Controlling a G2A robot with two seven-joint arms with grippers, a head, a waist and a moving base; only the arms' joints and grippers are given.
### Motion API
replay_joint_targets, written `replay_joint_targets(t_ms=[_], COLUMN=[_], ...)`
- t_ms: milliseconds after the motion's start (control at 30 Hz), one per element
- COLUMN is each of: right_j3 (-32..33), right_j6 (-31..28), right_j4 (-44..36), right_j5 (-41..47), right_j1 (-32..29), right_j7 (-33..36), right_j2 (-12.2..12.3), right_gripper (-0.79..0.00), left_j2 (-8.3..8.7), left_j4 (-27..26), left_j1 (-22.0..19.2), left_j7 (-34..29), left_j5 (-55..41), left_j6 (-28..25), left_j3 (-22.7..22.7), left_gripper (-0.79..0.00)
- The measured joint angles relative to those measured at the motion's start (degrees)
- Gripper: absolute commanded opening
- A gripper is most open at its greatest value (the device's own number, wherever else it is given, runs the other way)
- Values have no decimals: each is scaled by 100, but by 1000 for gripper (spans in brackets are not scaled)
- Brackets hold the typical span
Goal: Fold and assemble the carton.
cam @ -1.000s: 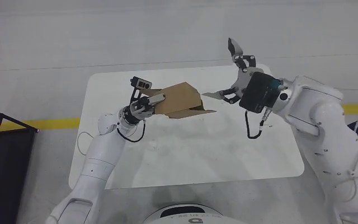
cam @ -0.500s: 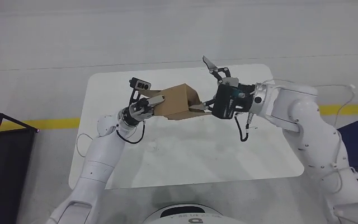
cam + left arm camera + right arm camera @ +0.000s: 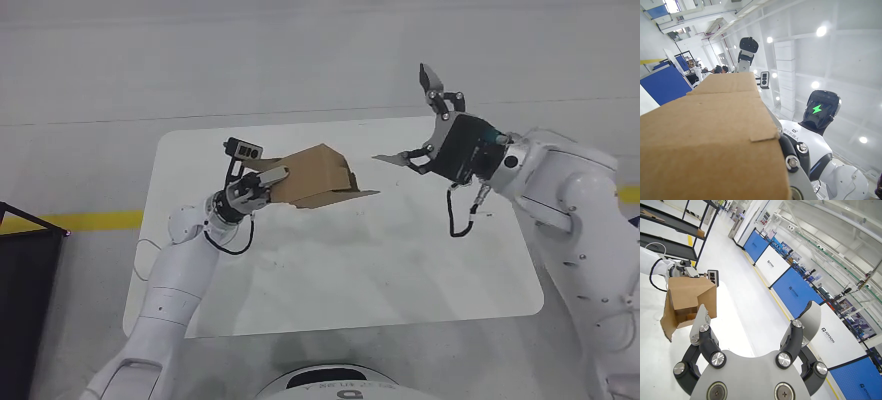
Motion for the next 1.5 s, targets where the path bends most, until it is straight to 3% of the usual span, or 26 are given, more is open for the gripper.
replay_joint_targets(t_ms=[167, 300, 367, 633, 1067, 1500], right_j3=[-10, -253, -402, -1027, -1594, -1253], right_j6=[-680, -933, -919, -900, -845, -730], right_j4=[-360, -449, -382, 106, 703, 660], right_j5=[-220, -741, -951, -1462, -1320, -1190], right_j1=[-258, -341, -321, 12, 571, 464], right_j7=[-343, -818, -1044, -1297, -1209, -990], right_j2=[36, 28, 12, -64, -198, -165], right_gripper=[-175, -388, -425, -443, -477, -477], left_j2=[9, 12, 13, 11, 11, 27], left_j4=[102, 186, 220, 268, 275, 269], left_j1=[-88, -150, -180, -250, -273, -241], left_j7=[35, 50, 50, 43, -39, -58], left_j5=[31, 21, 8, -61, -210, -254], left_j6=[-35, -48, -48, -42, 39, 58], left_j3=[-17, -20, -13, 21, 44, -43], left_gripper=[-785, -785, -785, -785, -785, -785])
